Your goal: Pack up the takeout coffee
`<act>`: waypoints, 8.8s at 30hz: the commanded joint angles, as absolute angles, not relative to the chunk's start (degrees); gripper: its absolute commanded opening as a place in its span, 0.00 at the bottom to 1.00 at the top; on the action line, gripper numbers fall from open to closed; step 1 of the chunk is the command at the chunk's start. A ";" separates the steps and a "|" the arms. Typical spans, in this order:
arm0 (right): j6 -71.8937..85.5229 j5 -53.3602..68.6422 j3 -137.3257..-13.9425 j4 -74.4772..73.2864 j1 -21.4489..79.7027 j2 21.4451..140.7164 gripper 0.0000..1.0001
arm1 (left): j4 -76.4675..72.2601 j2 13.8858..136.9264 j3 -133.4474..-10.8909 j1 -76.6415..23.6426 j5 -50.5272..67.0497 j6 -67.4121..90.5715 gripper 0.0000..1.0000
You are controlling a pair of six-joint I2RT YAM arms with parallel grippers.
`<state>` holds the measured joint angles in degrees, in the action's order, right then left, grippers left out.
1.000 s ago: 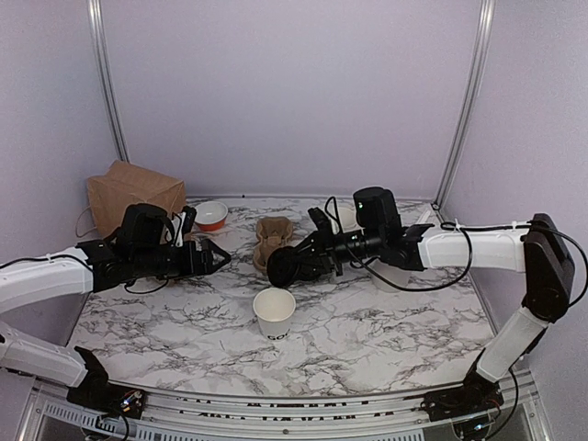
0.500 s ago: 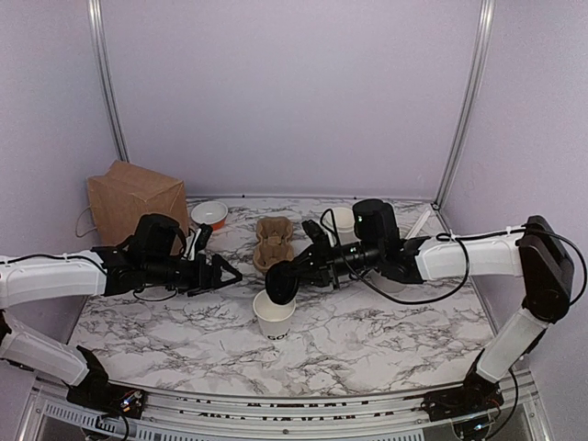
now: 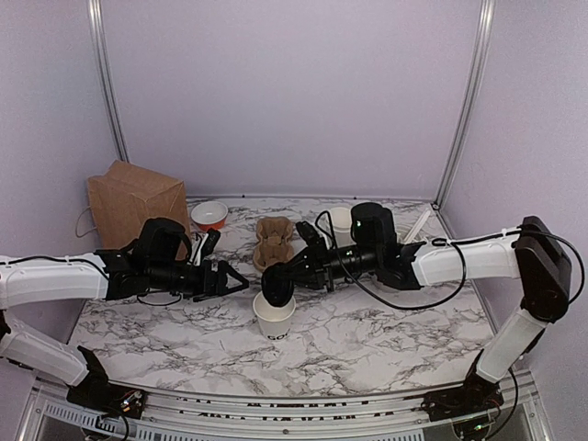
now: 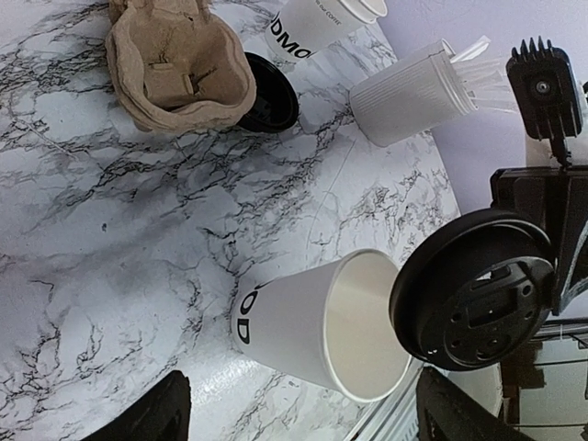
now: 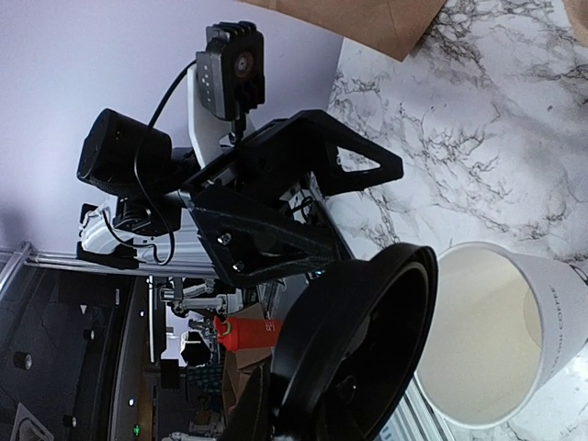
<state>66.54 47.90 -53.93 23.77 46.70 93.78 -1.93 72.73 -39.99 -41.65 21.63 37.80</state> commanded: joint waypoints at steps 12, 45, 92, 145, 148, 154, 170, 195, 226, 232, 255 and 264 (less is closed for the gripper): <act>68.82 48.00 -51.83 28.57 47.33 95.06 0.15 | -3.60 74.14 -40.08 -42.62 21.60 37.45 0.85; 59.67 45.62 -55.00 14.43 47.46 94.68 0.20 | -3.52 78.00 -41.75 -43.62 21.87 36.30 0.84; 32.96 18.60 -67.73 -18.61 47.46 89.41 0.27 | 10.02 77.19 -43.29 -42.28 -7.97 35.36 0.56; 18.52 -6.67 -80.09 -24.34 61.82 90.14 0.44 | 7.06 75.00 -44.97 -35.27 12.67 40.48 0.07; 9.12 -11.61 -78.65 -22.26 65.52 88.21 0.50 | 8.71 73.27 -45.80 -35.42 17.85 40.97 0.07; -17.51 -28.58 -73.74 -13.75 76.17 87.21 0.66 | 18.37 70.29 -48.78 -35.37 23.77 36.58 0.07; -54.05 -25.30 -63.21 3.65 77.73 86.70 0.62 | 33.54 69.90 -53.76 -36.29 28.26 29.47 0.08; -54.58 -16.58 -61.65 -1.25 78.29 86.69 0.74 | 35.03 81.67 -59.88 -42.40 40.39 26.48 0.09; -47.83 -14.88 -69.21 -6.42 78.84 91.93 0.40 | 35.04 82.17 -61.61 -45.35 40.92 25.31 0.13; -45.53 -14.59 -70.54 -7.50 78.76 91.77 0.30 | 35.04 81.95 -63.19 -45.35 39.63 25.76 0.22; -27.33 5.65 -77.19 -13.50 69.70 91.50 0.19 | 35.01 83.79 -71.18 -43.38 35.75 26.10 0.45; -17.02 17.21 -77.33 -12.39 64.90 91.25 0.17 | 35.04 85.40 -74.84 -41.85 34.12 26.87 0.48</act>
<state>-24.36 9.74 -74.43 -13.91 67.70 92.05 34.28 84.20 -72.29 -42.50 35.24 26.63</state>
